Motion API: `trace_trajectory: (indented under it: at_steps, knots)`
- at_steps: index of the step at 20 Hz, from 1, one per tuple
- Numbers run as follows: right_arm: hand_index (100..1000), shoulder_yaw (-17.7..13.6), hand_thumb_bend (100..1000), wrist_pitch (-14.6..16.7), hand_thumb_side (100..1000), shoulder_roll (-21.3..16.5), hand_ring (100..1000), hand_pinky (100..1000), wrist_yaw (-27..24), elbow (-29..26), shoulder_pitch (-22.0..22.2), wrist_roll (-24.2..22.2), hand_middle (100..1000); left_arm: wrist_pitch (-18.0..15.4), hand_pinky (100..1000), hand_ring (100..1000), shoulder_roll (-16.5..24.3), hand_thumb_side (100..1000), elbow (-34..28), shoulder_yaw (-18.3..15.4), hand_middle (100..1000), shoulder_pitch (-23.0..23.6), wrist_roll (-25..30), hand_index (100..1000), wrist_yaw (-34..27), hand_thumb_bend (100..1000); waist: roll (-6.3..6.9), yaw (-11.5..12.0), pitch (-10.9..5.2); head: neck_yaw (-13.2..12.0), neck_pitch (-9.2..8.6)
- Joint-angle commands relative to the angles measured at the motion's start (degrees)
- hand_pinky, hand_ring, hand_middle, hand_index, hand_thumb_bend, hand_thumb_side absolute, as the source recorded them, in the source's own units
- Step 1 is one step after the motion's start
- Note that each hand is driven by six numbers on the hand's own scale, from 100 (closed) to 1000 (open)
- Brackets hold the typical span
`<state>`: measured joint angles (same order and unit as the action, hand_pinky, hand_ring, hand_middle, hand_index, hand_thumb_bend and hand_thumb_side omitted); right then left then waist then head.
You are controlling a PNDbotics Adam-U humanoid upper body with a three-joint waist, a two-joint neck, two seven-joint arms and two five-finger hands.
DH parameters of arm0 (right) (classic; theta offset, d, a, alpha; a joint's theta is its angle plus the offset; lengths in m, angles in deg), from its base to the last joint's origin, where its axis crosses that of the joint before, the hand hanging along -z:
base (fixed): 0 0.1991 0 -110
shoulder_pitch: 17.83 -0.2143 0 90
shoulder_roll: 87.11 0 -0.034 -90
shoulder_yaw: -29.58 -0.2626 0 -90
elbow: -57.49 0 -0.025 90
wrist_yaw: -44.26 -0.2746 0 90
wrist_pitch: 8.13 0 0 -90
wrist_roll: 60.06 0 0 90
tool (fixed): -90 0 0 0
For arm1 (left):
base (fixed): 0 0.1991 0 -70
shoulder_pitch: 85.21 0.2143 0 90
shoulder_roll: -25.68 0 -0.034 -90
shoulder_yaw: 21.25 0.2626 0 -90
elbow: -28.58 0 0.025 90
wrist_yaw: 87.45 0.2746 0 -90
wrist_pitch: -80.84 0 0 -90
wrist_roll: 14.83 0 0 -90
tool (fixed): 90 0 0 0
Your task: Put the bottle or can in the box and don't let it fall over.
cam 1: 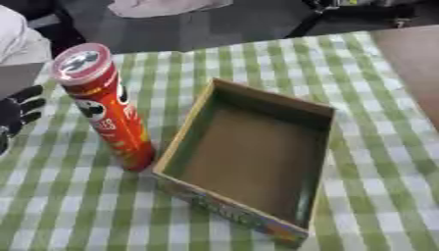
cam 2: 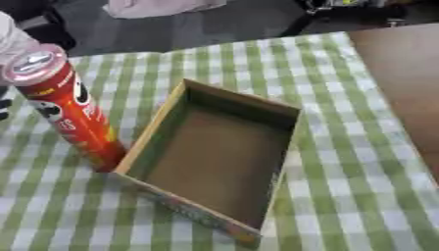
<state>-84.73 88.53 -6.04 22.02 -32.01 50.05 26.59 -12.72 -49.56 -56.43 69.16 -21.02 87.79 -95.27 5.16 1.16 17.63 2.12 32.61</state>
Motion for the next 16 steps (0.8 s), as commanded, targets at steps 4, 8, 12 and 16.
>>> trace_trajectory:
  at_steps: [4,8,12,16]
  knots:
    - [1000,-0.1,432,-0.1,330,-1.0,1000,1000,0.1,-0.4,-0.9,-0.2,1000,-0.9,1000,1000,0.9,891,0.1,0.3,1000,-1.4,0.6,957,2.3,741,-0.07,-0.2,-0.86,0.0,-0.06]
    - [1000,-0.1,432,-0.2,331,-1.0,1000,1000,0.1,-0.4,-1.1,-0.3,1000,-1.9,1000,1000,0.8,876,-0.4,0.4,1000,-1.5,1.7,959,3.0,744,-0.04,-0.3,-0.82,0.0,-0.02]
    - [1000,-0.1,431,-0.2,331,-1.0,1000,1000,0.1,-0.3,-1.1,-0.3,1000,-2.6,1000,1000,0.8,862,-0.2,0.5,1000,-2.0,2.6,958,4.3,726,-0.05,-0.3,-0.76,-0.1,0.2]
    - [1000,-0.1,430,-0.2,331,-0.9,1000,1000,0.2,-0.2,-1.1,-0.3,1000,-2.8,1000,1000,0.3,858,1.3,0.6,1000,-3.2,3.2,956,5.0,712,-0.08,-0.3,-0.78,-0.2,0.16]
